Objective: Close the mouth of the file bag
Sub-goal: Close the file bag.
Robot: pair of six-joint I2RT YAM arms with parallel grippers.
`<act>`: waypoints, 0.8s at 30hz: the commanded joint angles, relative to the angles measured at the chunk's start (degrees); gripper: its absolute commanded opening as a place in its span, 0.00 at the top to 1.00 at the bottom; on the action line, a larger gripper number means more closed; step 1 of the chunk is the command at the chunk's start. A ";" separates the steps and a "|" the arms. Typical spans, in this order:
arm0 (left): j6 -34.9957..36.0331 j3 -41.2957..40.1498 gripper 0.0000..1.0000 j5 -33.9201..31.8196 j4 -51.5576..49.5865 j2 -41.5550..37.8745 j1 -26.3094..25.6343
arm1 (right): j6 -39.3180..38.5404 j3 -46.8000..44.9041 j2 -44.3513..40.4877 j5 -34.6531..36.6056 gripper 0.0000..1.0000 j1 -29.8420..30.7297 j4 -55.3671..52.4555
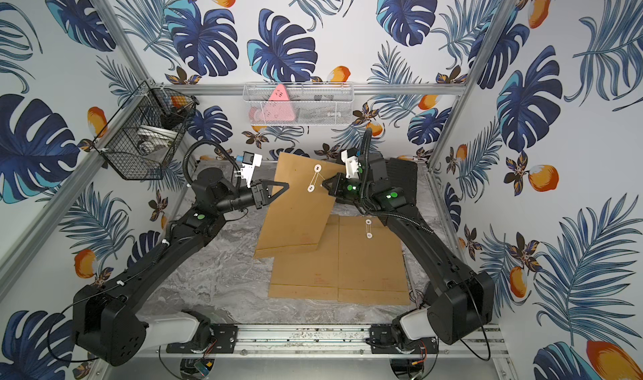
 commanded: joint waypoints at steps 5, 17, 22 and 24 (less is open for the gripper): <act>0.31 0.13 1.00 0.22 2.35 -0.47 0.09 | -0.20 2.64 0.58 0.09 1.00 -0.10 -2.12; 4.91 1.01 1.00 -0.12 -2.51 -0.47 0.17 | -3.71 13.43 3.70 2.71 1.00 -0.53 -16.89; 5.16 0.15 1.00 0.86 -2.80 -0.61 0.20 | -4.69 18.99 6.34 5.79 1.00 -0.68 -20.27; 5.20 -0.21 1.00 1.06 -2.81 -0.65 0.14 | -4.53 21.05 7.31 5.48 1.00 -0.71 -20.76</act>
